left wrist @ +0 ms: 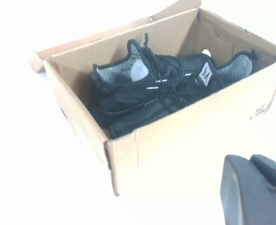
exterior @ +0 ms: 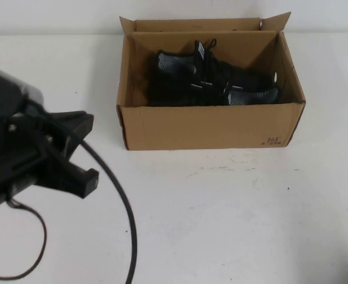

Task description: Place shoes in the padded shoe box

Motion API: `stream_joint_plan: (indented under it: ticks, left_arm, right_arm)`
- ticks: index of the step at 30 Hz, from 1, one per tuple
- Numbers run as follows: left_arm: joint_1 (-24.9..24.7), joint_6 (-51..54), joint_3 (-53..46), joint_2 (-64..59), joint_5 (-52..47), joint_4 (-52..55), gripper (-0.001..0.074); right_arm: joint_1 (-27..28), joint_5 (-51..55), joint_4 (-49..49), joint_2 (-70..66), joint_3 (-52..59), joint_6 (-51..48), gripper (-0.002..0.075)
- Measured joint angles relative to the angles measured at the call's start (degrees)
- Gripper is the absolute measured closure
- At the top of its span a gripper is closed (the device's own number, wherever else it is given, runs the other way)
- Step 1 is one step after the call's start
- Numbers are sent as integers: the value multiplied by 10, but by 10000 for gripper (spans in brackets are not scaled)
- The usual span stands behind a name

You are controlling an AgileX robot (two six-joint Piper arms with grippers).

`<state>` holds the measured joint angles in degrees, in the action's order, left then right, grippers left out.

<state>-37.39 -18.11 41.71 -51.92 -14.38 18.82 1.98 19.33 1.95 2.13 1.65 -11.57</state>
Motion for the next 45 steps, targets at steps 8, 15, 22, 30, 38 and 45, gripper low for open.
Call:
stream_joint_plan:
  ticks: [8, 15, 22, 30, 38, 45]
  left_arm:
    - [0, -6, -10, 10, -14, 2, 738]
    - [0, 8, -31, 19, -5, 1, 738]
    - [69, 181, -173, 111, 184, -116, 738]
    - [203, 244, -366, 325, 346, -170, 738]
    - [285, 220, -432, 502, 246, -188, 738]
    - [285, 164, -432, 524, 32, -166, 738]
  right_arm:
    - [0, 0, 0, 0, 0, 0, 734]
    - [0, 0, 0, 0, 0, 0, 734]
    - [0, 0, 0, 0, 0, 0, 734]
    - [0, 0, 0, 0, 0, 0, 734]
    - [0, 0, -1, 0, 0, 0, 734]
    - [0, 0, 0, -1, 0, 0, 734]
